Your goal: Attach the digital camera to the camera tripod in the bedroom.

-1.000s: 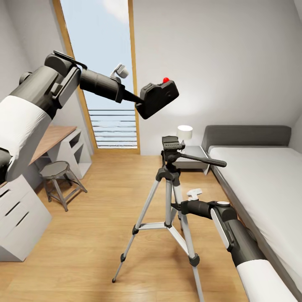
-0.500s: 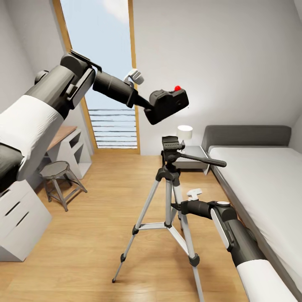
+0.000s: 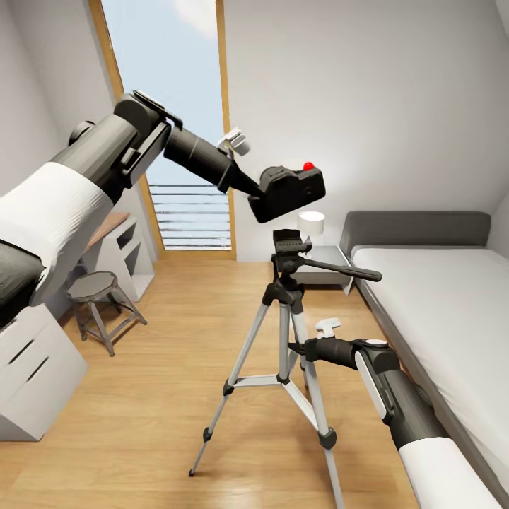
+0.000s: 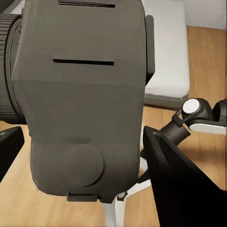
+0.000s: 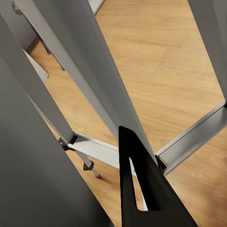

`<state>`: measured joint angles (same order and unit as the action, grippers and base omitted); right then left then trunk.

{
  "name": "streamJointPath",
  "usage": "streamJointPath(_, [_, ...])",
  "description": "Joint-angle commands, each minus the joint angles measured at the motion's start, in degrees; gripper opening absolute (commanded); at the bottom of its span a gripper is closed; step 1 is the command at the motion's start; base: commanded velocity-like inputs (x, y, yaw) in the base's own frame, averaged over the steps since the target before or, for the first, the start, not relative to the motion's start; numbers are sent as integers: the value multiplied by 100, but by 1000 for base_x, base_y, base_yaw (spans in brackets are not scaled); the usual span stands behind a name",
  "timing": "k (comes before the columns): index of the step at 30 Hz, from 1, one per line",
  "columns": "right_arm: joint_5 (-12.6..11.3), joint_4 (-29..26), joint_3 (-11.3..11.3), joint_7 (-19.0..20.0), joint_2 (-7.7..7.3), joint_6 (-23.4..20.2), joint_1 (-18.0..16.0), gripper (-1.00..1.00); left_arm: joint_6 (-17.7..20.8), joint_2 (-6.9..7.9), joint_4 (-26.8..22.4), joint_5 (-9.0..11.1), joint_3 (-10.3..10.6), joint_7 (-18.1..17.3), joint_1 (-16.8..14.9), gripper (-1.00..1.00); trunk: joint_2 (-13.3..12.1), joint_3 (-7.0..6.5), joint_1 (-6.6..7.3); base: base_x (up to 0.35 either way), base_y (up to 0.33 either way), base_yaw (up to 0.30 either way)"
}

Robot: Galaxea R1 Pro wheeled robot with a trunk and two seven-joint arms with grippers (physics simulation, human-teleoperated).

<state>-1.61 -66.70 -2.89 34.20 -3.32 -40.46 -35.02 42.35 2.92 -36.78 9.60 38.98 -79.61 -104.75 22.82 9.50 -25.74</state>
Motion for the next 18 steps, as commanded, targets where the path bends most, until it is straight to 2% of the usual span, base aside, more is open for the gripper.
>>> streamJointPath(1, [301,272,-1,-10,-6,52,-5,-100,51,-10,-1,29,31,-2,-11,-100,10,13,-5,0,0,0])
streamJointPath(4, [301,272,-1,-10,-5,50,-5,-100,128,-78,-1,25,45,42,-11,-100,10,13,-5,0,0,0])
streamJointPath(7, [301,277,-1,-10,-5,51,-5,-100,250,-85,9,23,50,43,-11,-100,10,13,-5,0,0,0])
streamJointPath(10, [301,280,-1,-14,-3,54,-5,-100,682,-82,-7,-66,66,18,-11,-100,10,13,-5,0,0,0])
streamJointPath(12, [301,279,-1,-15,-2,55,-5,-100,852,-85,-14,-202,70,7,-11,-100,10,13,-5,0,0,0])
streamJointPath(18, [301,281,-1,-16,-4,54,-5,-100,1028,-97,-89,-925,74,-191,-11,-100,10,13,-5,0,0,0])
